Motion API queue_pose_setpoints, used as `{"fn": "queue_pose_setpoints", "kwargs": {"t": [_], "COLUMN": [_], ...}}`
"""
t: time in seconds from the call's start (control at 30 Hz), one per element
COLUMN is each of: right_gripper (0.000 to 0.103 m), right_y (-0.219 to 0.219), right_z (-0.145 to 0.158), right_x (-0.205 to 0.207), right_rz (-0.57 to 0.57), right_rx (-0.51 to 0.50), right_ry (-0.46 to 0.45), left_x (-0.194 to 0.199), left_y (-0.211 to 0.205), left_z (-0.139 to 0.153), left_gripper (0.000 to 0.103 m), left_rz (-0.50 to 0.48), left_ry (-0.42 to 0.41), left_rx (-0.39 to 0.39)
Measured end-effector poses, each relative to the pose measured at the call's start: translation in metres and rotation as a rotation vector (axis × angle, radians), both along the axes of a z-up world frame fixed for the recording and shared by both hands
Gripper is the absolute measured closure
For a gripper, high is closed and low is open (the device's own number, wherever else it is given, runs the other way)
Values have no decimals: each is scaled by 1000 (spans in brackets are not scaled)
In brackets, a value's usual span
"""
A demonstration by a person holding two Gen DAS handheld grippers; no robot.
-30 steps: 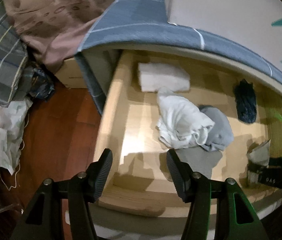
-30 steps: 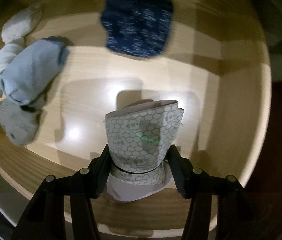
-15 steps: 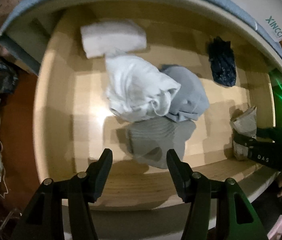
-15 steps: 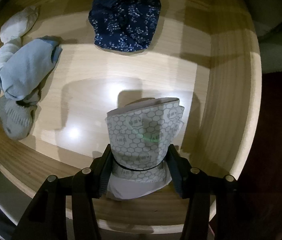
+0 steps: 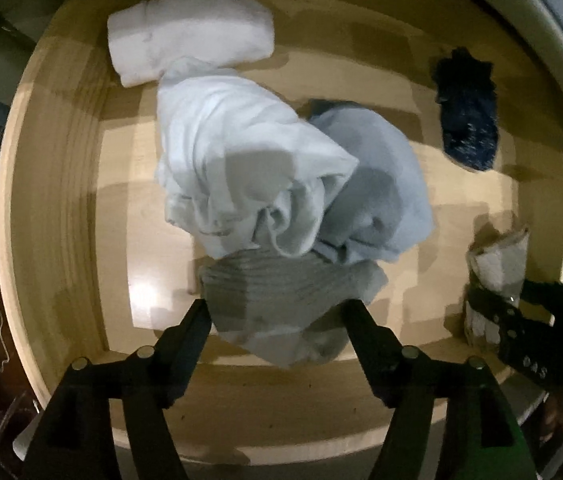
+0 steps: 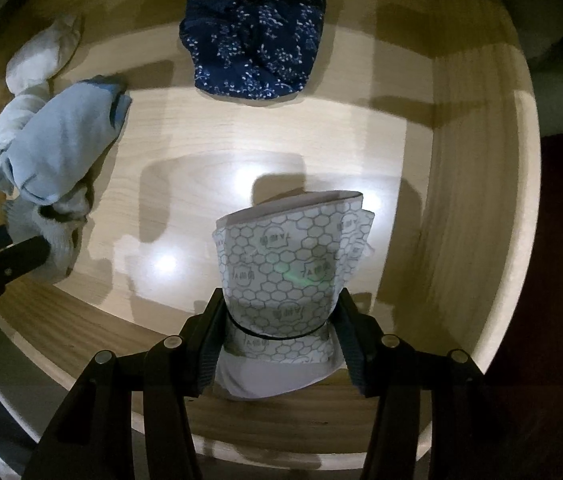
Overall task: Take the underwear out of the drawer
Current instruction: 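Reach the left tool into the drawer and grasp the gray ribbed underwear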
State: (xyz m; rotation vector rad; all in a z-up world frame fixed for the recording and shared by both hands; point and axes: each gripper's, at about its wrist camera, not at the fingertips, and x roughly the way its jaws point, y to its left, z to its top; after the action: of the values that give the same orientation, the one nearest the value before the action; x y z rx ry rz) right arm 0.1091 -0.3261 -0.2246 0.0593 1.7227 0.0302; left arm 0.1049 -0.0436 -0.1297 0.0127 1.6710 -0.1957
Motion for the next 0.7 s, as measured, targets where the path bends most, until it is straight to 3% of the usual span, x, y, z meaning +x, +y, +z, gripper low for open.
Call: {"fn": "queue_pose_setpoints", "kwargs": {"t": [0.2,0.47,0.7], "right_gripper": [53,51,51], "right_y": [-2,3,3], "right_z": [-4,2,3], "right_x": [2,4,5], "right_rz": [-7,-3,-9], "right_rx": [-2,-13,-12], "right_ry": [5,16,16], "left_x": [8,12,-3], "left_y": [-6,-4,8], "left_z": [-10,-20,-8], "left_gripper": [31,32,58], "left_rz": [20,51,43], "left_ry": [44,65,21], "left_rx": [44,16,-4]}}
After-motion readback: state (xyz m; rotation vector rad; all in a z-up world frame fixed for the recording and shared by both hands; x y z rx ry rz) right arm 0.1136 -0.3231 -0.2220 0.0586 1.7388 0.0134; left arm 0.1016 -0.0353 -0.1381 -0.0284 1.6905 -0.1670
